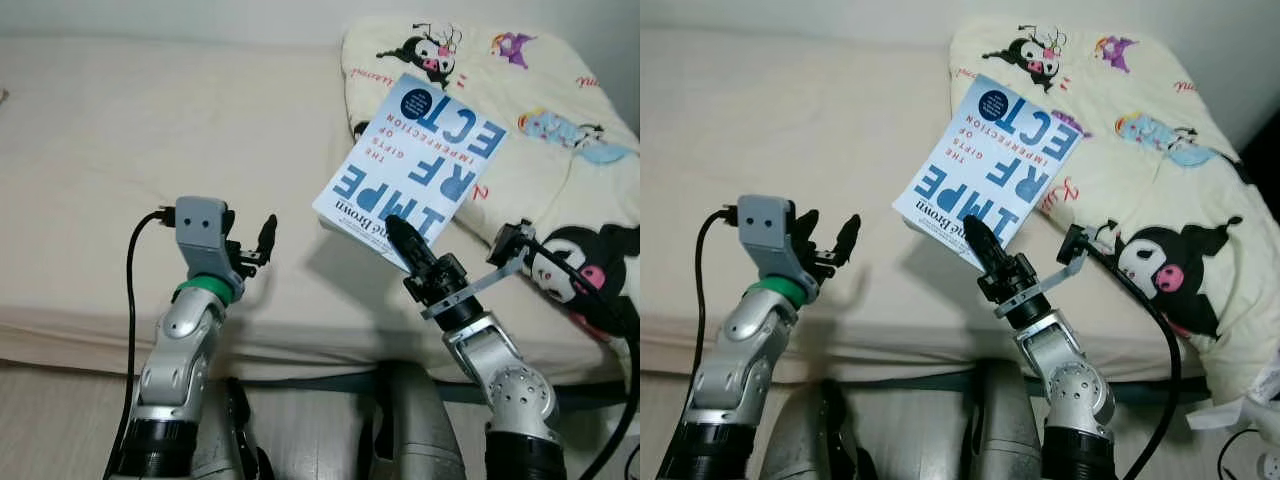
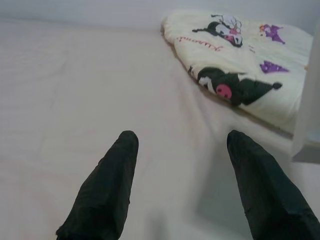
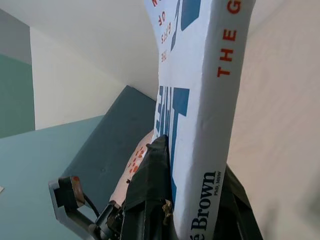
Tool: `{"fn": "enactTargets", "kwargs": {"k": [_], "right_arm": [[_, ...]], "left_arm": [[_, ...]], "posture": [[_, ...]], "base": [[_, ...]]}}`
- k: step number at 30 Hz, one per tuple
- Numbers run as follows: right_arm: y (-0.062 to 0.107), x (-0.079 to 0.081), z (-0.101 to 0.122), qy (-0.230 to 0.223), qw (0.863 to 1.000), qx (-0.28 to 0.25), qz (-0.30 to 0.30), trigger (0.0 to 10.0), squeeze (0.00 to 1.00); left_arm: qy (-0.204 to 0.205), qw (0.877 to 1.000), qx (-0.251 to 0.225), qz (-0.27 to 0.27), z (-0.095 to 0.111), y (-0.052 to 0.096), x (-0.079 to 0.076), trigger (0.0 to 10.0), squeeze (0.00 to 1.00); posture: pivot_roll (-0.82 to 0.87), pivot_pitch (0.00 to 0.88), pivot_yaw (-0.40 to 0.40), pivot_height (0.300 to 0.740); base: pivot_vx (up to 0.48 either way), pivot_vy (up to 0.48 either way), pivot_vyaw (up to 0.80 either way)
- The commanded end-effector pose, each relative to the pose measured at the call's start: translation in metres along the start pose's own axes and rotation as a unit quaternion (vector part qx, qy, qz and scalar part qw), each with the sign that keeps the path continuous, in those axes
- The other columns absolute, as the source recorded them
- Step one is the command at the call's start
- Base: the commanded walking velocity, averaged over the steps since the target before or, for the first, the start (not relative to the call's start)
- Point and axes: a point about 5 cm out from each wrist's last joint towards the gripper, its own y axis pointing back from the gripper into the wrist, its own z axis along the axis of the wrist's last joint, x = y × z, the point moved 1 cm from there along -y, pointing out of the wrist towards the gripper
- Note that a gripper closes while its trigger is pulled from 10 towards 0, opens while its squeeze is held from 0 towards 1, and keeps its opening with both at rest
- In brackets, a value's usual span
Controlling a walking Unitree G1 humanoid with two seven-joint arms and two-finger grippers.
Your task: Clean up the room
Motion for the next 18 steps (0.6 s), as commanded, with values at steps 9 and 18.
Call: {"fn": "enactTargets", "kwargs": {"k": [9, 18], "right_arm": [[-0.0014, 0.0034, 0.0033, 0.004, 1.0, -0.008, 0.01, 10.0, 0.0], [-0.003, 0.0028, 0.0036, 0.005, 1.0, -0.006, 0.012, 10.0, 0.0]], "left_arm": [[0.0, 1.0, 0.007, -0.012, -0.0029, -0.0058, -0.0088, 10.0, 0.0], [0.001, 1.0, 0.009, -0.015, -0.0017, -0.0077, -0.0113, 10.0, 0.0]], "posture": [[-0.03, 0.031, 0.032, 0.66], [-0.03, 0.023, 0.03, 0.69]], "base": [[0.0, 0.0, 0.0], [0.0, 0.0, 0.0]]}}
